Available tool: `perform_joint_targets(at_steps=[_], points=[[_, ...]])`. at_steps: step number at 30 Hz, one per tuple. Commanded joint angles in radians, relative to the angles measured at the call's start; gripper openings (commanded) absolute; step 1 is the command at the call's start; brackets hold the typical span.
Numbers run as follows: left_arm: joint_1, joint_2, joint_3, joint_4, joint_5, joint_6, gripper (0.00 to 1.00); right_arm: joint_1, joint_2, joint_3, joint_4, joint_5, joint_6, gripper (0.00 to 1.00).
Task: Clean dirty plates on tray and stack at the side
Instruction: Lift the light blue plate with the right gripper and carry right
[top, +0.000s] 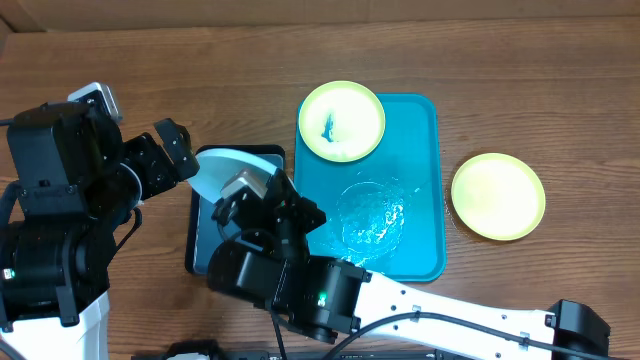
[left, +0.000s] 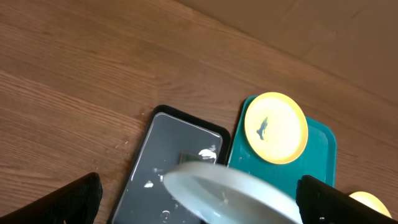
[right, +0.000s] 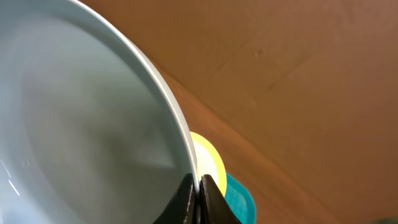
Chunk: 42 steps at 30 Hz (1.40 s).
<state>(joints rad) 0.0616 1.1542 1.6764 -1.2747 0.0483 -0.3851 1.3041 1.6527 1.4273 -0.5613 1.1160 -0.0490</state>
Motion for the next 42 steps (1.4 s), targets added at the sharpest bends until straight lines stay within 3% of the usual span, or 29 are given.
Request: perform_joint_targets(at_steps=[1, 11, 14, 15, 17, 18, 21, 22, 24, 26, 30, 35, 36, 42], points=[[0.005, -0.011, 0.011, 0.006, -0.014, 0.015, 1.00, 0.019, -0.002, 0.014, 0.008, 0.044, -0.035, 0.04], [0.005, -0.011, 0.011, 0.005, -0.014, 0.014, 1.00, 0.018, -0.002, 0.014, 0.011, 0.053, -0.021, 0.04], [0.005, -0.011, 0.011, 0.005, -0.014, 0.014, 1.00, -0.029, -0.002, 0.014, -0.018, 0.039, 0.171, 0.04], [0.005, -0.011, 0.010, 0.001, -0.014, 0.015, 1.00, -0.091, -0.002, 0.014, -0.078, -0.087, 0.355, 0.04], [0.005, -0.011, 0.010, -0.005, -0.014, 0.015, 1.00, -0.174, -0.002, 0.014, -0.118, -0.339, 0.481, 0.04], [0.005, -0.010, 0.010, -0.008, -0.014, 0.015, 1.00, -0.272, -0.002, 0.014, -0.126, -0.628, 0.551, 0.04], [0.005, -0.010, 0.010, -0.022, -0.014, 0.015, 1.00, -0.512, -0.012, 0.014, -0.078, -1.190, 0.567, 0.04], [0.005, -0.010, 0.010, -0.023, -0.014, 0.015, 1.00, -0.554, -0.016, 0.014, -0.072, -1.254, 0.567, 0.04], [0.005, -0.008, 0.010, -0.034, -0.005, 0.015, 1.00, -0.758, -0.041, 0.015, -0.069, -1.509, 0.617, 0.04], [0.005, -0.004, 0.010, -0.070, 0.005, 0.016, 1.00, -0.969, -0.056, 0.015, -0.135, -1.616, 0.684, 0.04], [0.003, 0.020, 0.010, -0.108, 0.049, 0.093, 1.00, -1.352, -0.050, 0.013, -0.437, -1.524, 0.685, 0.04], [0.003, 0.069, 0.010, -0.103, 0.129, 0.104, 1.00, -1.619, -0.037, -0.032, -0.666, -1.274, 0.544, 0.04], [0.003, 0.113, 0.010, -0.097, 0.233, 0.174, 1.00, -1.722, -0.037, -0.120, -0.697, -1.176, 0.501, 0.04], [-0.026, 0.164, 0.010, -0.090, 0.293, 0.217, 0.97, -1.750, -0.037, -0.283, -0.604, -1.176, 0.493, 0.04]])
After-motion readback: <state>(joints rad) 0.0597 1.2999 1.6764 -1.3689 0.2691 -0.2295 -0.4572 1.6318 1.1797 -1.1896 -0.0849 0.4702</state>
